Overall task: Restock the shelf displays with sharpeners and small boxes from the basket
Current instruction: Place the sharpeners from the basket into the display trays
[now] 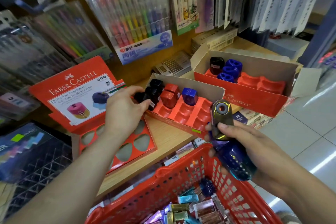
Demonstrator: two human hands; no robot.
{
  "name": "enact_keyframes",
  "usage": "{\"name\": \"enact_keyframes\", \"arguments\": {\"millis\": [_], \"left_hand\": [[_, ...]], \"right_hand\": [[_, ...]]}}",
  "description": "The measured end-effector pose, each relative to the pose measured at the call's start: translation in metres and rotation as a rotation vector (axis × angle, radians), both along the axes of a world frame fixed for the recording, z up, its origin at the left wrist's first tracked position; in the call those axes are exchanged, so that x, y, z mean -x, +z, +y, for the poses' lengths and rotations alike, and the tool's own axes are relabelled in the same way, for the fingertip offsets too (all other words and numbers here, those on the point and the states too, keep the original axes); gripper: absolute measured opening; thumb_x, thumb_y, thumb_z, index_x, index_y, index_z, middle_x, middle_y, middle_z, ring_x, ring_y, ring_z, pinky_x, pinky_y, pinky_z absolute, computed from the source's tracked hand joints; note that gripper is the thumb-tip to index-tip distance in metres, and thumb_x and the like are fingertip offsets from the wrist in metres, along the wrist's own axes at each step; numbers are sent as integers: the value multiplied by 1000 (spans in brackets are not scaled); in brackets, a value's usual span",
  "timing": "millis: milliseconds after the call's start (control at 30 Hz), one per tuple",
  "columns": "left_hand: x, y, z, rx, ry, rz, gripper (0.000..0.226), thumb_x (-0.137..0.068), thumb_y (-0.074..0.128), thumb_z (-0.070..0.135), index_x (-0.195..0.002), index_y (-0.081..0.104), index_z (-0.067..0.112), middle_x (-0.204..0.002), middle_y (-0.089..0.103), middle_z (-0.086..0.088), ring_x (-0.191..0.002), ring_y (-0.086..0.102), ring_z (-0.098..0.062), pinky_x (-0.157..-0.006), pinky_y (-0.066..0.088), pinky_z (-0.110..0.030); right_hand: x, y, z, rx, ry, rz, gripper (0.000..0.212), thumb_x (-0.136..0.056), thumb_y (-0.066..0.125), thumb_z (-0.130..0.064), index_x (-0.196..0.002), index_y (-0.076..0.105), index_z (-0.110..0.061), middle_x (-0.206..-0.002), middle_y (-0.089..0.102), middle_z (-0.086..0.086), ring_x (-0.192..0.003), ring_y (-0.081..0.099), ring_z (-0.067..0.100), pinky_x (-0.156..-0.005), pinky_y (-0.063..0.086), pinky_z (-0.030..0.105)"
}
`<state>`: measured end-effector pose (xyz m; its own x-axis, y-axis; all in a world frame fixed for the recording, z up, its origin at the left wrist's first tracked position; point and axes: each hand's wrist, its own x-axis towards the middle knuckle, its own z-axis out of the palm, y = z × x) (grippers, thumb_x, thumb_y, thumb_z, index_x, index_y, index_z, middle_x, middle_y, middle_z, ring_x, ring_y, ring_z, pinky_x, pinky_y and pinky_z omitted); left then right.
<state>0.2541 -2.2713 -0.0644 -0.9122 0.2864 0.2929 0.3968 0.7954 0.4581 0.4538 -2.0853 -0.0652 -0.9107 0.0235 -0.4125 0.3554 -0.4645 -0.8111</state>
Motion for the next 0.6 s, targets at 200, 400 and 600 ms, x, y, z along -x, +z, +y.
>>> {"name": "enact_keyframes", "arguments": {"millis": [200,400,600], "left_hand": [[-4,-8,5,56,-6,22,28,-87,67,29,-113,70,20,-104,72,-4,-96,65,-22,-88,51,-36],[-3,-10,14,13,126,-3,20,-79,74,33,-84,62,19,-73,65,-1,-73,61,-23,-68,49,-35],[-11,0,13,61,100,-12,18,-85,67,36,-89,67,19,-81,67,-2,-82,61,-25,-75,49,-38]], "right_hand": [[1,-23,13,-182,-28,-11,42,-51,84,-66,-58,73,-26,-68,71,-2,-81,71,27,-59,48,15],[-2,-15,4,51,-17,39,27,-79,63,-32,-98,77,-18,-85,71,13,-64,66,21,-46,51,30],[-1,-10,0,58,-55,55,26,-80,63,-31,-98,76,-18,-93,70,11,-70,67,23,-49,51,29]]}}
